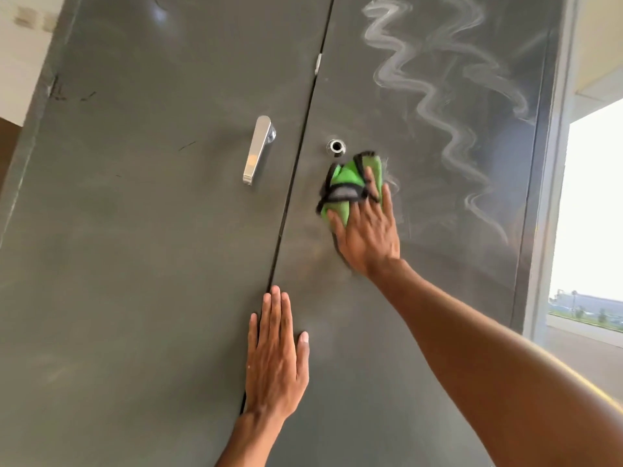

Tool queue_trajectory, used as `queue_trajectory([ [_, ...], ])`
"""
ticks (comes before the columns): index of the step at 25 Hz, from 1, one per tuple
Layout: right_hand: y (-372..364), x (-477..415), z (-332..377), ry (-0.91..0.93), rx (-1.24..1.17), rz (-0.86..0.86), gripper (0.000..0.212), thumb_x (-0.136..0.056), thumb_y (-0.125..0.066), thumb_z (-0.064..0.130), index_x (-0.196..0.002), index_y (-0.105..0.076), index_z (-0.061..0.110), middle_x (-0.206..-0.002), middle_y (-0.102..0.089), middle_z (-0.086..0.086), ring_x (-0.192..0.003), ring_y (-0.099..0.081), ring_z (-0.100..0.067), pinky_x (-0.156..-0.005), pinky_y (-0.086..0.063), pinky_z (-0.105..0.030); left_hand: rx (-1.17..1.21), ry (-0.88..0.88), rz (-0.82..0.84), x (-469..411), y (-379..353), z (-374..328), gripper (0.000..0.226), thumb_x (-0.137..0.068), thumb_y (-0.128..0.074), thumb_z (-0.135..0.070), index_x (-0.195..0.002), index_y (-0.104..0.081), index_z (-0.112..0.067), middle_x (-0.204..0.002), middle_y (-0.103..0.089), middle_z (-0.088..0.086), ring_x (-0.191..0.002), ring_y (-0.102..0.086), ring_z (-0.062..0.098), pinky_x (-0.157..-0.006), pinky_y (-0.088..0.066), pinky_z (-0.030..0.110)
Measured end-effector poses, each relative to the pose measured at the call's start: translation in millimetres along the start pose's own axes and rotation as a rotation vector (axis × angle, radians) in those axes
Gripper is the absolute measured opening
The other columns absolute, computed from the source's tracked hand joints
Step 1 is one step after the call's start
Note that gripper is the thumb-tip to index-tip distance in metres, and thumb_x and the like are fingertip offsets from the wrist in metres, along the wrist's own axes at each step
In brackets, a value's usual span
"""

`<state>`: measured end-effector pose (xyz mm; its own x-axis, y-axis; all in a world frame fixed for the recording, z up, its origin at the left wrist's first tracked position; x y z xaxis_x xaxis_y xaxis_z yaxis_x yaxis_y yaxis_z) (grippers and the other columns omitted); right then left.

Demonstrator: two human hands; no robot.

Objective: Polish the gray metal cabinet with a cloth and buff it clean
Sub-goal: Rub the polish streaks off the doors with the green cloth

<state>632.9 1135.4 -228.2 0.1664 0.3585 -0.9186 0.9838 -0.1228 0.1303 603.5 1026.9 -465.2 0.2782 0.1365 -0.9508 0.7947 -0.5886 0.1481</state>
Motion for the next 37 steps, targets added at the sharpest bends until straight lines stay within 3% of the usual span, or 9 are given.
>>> queue_trajectory([
  [4, -8, 72, -7, 0.434, 0.08, 0.041, 0.069, -0.104, -0.037, 0.056, -0.148, -0.049, 0.004, -0.165, -0.024, -0.016, -0.155, -0.019, -0.028, -0.123, -0.023, -0.052, 0.04, 0.043, 0.001, -7, 1, -12, 0.067, -0.105, -0.031, -0.037, -0.161, -0.02, -0.002, -0.172, -0.009, 0.01, -0.159, -0.012, 0.026, -0.125, -0.017, 0.05],
  [10, 10, -76, -65, -0.137, -0.02, 0.12, 0.067, -0.102, -0.022, 0.059, -0.16, -0.025, 0.026, -0.171, -0.01, -0.006, -0.157, 0.011, -0.02, -0.127, 0.003, -0.048, 0.045, -0.134, -0.006, -102, 15, -40, 0.065, -0.107, -0.031, -0.034, -0.162, -0.016, -0.004, -0.172, -0.009, 0.01, -0.159, -0.007, 0.023, -0.127, -0.015, 0.047],
  [12, 9, -81, -56, -0.132, -0.041, 0.075, 0.064, -0.102, -0.024, 0.057, -0.158, -0.031, 0.026, -0.169, -0.017, -0.009, -0.157, 0.008, -0.023, -0.127, 0.002, -0.049, 0.057, -0.132, -0.035, -132, 22, -44, 0.064, -0.107, -0.031, -0.032, -0.162, -0.017, -0.003, -0.172, -0.01, 0.011, -0.159, -0.006, 0.023, -0.128, -0.011, 0.044],
  [15, 6, -31, -17, 0.171, -0.007, -0.014, 0.061, -0.104, -0.035, 0.052, -0.146, -0.053, 0.011, -0.163, -0.029, -0.02, -0.157, -0.011, -0.03, -0.125, -0.015, -0.054, 0.037, -0.162, -0.065, -158, 23, -48, 0.063, -0.105, -0.033, -0.027, -0.161, -0.019, -0.001, -0.171, -0.011, 0.012, -0.159, -0.007, 0.023, -0.128, -0.014, 0.044],
  [18, -3, -17, -11, 0.384, 0.1, 0.033, 0.072, -0.106, -0.027, 0.058, -0.153, -0.042, 0.006, -0.167, -0.017, -0.018, -0.157, -0.01, -0.027, -0.127, -0.013, -0.049, 0.011, -0.117, -0.126, -156, 23, -42, 0.062, -0.105, -0.033, -0.024, -0.16, -0.02, 0.002, -0.17, -0.013, 0.015, -0.159, -0.01, 0.026, -0.126, -0.02, 0.046],
  [23, 15, -124, -20, 0.051, 0.038, -0.058, 0.064, -0.104, -0.029, 0.054, -0.148, -0.048, 0.013, -0.158, -0.04, -0.016, -0.153, -0.022, -0.03, -0.127, -0.008, -0.046, -0.021, -0.209, -0.226, -145, 22, -46, 0.064, -0.105, -0.033, -0.026, -0.159, -0.017, 0.003, -0.17, -0.013, 0.019, -0.158, -0.012, 0.03, -0.127, -0.016, 0.044],
  [32, -7, -40, 60, 0.611, 0.075, -0.034, 0.054, -0.104, -0.042, 0.047, -0.136, -0.061, 0.007, -0.163, -0.028, -0.019, -0.155, -0.02, -0.03, -0.126, -0.015, -0.052, 0.081, -0.153, -0.341, -142, 39, -41, 0.07, -0.106, -0.034, -0.033, -0.161, -0.008, 0.001, -0.172, 0.001, 0.012, -0.158, -0.008, 0.033, -0.129, -0.011, 0.044],
  [34, -4, -73, 49, 0.554, 0.128, -0.058, 0.057, -0.104, -0.044, 0.048, -0.137, -0.06, 0.004, -0.16, -0.034, -0.02, -0.152, -0.027, -0.032, -0.125, -0.016, -0.054, 0.063, -0.129, -0.295, -145, 34, -39, 0.068, -0.107, -0.033, -0.034, -0.159, -0.012, 0.005, -0.171, -0.003, 0.016, -0.158, -0.009, 0.035, -0.128, -0.015, 0.047],
  [37, 13, -167, 1, 0.165, 0.229, 0.054, 0.069, -0.105, -0.025, 0.056, -0.154, -0.041, 0.01, -0.166, -0.023, -0.016, -0.156, -0.015, -0.028, -0.126, 0.001, -0.051, 0.006, -0.09, -0.208, -155, 27, -39, 0.067, -0.106, -0.033, -0.035, -0.159, -0.02, 0.004, -0.17, -0.011, 0.018, -0.158, -0.012, 0.031, -0.126, -0.02, 0.05],
])
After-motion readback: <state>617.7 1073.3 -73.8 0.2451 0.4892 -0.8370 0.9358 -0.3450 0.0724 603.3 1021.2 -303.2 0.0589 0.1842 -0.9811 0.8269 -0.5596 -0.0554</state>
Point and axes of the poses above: each hand's wrist, its own x-axis away from the middle knuckle, its own y-axis out of the back of the hand, z = x × y, the point moved 8 cm from there along -x, towards the middle knuckle
